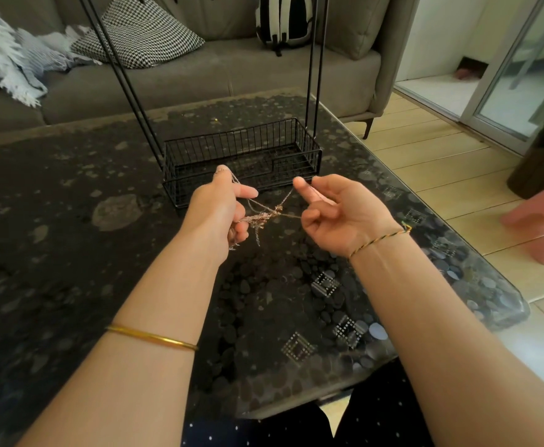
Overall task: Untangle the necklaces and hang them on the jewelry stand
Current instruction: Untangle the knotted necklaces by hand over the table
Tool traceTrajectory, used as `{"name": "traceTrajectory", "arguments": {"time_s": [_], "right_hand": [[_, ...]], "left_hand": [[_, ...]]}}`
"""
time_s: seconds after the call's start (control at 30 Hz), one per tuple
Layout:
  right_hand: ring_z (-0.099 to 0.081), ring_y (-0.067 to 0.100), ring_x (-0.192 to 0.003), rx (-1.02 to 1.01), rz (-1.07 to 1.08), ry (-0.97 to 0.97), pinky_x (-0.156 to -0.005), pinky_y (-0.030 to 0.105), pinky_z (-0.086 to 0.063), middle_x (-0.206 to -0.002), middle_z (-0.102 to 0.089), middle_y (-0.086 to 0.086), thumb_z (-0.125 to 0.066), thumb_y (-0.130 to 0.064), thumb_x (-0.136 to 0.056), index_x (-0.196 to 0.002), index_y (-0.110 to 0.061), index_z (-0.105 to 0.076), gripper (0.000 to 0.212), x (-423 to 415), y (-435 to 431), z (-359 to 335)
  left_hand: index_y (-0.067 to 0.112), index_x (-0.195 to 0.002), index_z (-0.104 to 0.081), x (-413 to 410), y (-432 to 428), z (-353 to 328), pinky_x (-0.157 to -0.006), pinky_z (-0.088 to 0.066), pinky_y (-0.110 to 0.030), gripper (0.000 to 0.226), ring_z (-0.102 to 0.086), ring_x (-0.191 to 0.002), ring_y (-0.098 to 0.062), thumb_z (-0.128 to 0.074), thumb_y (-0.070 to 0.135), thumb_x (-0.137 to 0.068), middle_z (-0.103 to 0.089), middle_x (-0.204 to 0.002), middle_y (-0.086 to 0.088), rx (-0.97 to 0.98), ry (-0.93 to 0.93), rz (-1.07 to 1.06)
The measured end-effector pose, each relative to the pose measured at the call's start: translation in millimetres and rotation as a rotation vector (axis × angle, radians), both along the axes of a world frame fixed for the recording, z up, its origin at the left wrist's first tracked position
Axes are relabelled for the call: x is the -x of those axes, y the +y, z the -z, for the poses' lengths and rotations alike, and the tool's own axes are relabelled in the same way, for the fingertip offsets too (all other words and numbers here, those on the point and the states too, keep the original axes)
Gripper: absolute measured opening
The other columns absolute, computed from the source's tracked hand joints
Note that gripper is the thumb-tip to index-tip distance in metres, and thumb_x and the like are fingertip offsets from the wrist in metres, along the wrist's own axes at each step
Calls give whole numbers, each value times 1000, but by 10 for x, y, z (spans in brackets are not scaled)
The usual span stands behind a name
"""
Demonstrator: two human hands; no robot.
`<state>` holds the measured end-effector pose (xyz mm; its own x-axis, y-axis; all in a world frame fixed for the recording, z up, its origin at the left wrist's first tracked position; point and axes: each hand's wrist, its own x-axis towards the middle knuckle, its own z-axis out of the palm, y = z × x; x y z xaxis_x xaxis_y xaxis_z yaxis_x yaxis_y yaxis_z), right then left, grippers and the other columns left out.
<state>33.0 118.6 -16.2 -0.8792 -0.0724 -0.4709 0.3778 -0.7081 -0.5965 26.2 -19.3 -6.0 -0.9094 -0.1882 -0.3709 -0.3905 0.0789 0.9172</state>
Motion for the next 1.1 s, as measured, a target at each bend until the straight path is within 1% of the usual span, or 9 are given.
{"name": "traceTrajectory", "arguments": {"time_s": [0.23, 0.33, 0.43, 0.53, 0.7, 0.87, 0.97, 1.03, 1.1], "right_hand": [[-30, 3, -33, -260, 120, 87, -32, 15, -27, -103, -66, 11, -44, 8, -88, -126, -12, -48, 43, 23, -40, 22], [-31, 5, -40, -376, 170, 125, -34, 15, -27, -103, -64, 10, -43, 8, -90, -129, -12, -47, 44, 2, -49, 15], [-34, 6, -46, -510, 195, 172, -34, 16, -28, -108, -62, 7, -40, 8, -90, -130, -14, -47, 46, 1, -59, 12], [-43, 7, -48, -719, 181, 231, -34, 15, -31, -119, -58, 4, -39, 8, -88, -132, -17, -46, 51, 4, -71, 30], [-59, 12, -51, -819, 31, 199, -35, 12, -34, -129, -47, 5, -36, 14, -85, -136, -18, -40, 61, 9, -115, 58], [-58, 11, -50, -794, -41, 145, -34, 13, -35, -123, -48, 6, -36, 15, -86, -132, -14, -47, 55, 6, -124, 45], [-56, 11, -54, -862, -93, 162, -36, 13, -36, -120, -51, 4, -41, 14, -86, -126, -13, -52, 50, -5, -118, 50], [-57, 15, -68, -997, -123, 220, -44, 15, -39, -119, -56, 3, -45, 12, -83, -121, -13, -57, 47, 7, -112, 91], [-55, 18, -82, -1151, -140, 284, -62, 21, -42, -118, -61, 3, -51, 10, -79, -117, -14, -62, 47, 27, -104, 136]], "left_hand": [[13, -79, -59, 1, 0, 20, -61, -52, -30, 27, -53, -52, -15, -40, 19, -98, -45, -56, -2, 56, -13, -68], [13, -81, -60, -7, 2, 35, -63, -54, -29, 25, -61, -59, -16, -41, 15, -98, -52, -60, -2, 49, -17, -61], [14, -88, -61, -14, 14, 31, -77, -54, -33, 26, -67, -79, -19, -39, 16, -100, -64, -72, -4, 47, -19, -38], [16, -94, -63, -1, -2, 29, -85, -51, -35, 23, -66, -88, -15, -43, 4, -96, -70, -81, -1, 64, -3, -54], [18, -93, -61, 6, -38, -20, -78, -52, -28, 26, -68, -77, -9, -41, 1, -97, -70, -83, 3, -178, 57, -160], [22, -89, -65, 16, -25, -30, -69, -52, -25, 18, -53, -63, -7, -51, 13, -95, -58, -74, 5, -151, 102, -197], [20, -94, -66, 14, -31, -46, -66, -50, -24, 12, -44, -55, -6, -54, 16, -93, -51, -69, 5, -139, 113, -184], [17, -96, -66, -12, -20, -66, -65, -49, -24, 14, -39, -48, -5, -52, 15, -93, -50, -65, 5, -144, 139, -151], [18, -95, -66, -39, 0, -85, -67, -50, -24, 21, -38, -44, -4, -47, 10, -93, -58, -68, 4, -118, 189, -117]]}}
